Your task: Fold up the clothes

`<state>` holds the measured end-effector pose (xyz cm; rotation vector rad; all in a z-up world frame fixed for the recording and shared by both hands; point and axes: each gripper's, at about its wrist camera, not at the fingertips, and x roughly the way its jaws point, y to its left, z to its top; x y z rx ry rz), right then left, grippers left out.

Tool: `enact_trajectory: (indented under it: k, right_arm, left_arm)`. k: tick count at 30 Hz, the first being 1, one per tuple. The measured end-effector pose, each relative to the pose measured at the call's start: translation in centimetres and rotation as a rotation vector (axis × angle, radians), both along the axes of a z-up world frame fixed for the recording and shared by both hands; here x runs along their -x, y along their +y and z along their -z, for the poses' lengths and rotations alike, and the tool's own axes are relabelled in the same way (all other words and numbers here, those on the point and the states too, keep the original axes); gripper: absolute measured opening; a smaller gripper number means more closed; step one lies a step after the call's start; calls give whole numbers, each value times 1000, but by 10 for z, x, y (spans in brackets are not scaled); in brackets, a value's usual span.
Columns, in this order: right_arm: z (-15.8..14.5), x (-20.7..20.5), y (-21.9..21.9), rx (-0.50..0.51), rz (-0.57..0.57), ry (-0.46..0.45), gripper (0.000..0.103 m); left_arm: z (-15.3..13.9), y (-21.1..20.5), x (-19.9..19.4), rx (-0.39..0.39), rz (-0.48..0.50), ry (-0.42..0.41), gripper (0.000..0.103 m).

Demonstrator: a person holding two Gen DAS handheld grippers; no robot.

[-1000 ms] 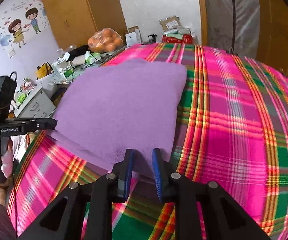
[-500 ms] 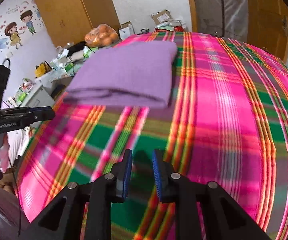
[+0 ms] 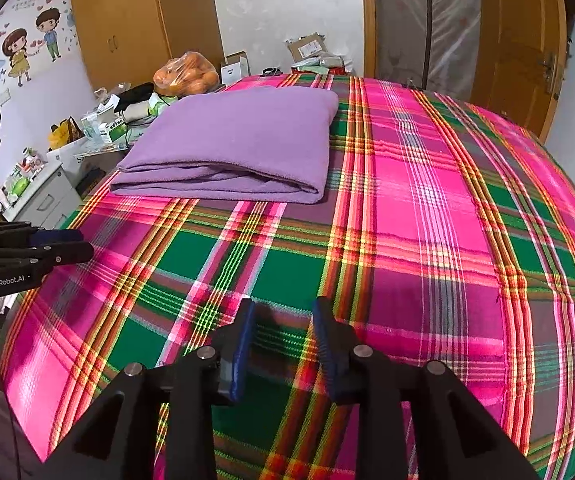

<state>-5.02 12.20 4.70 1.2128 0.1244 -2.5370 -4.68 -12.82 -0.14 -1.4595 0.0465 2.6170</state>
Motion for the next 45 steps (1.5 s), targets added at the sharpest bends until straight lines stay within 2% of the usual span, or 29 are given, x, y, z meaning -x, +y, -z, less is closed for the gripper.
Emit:
enact_trajectory:
  k: [2,5,8,16,18,33,38,45]
  right_arm:
    - [0,1,-3,-7,-12,2,43]
    - [1,2,-9,-22,-23,4,49]
    - [2,2,-13,-41,-35,6,55]
    - [2,2,-10,-33,-44,4,57]
    - [3,2,-11,-33,-43,5,57]
    - [3,3,-10,-29,-49,3,58]
    - [4,2,-11,-29,-48,4,58]
    - [4,1,-11,-32,-49,4,59]
  left_arm:
    - [0,1,1,-8,0,7,35]
    - [0,6,-1,-3,6,21,42]
    - [1,10,-2,11,12,36,44]
    - [3,19,-4,27,37,50,59]
    - [4,21,-3,27,44,47,66]
    - [7,24,0,21,22,94,78]
    - [9,22,2,16,13,128,79]
    - [10,21,4,15,10,130,79]
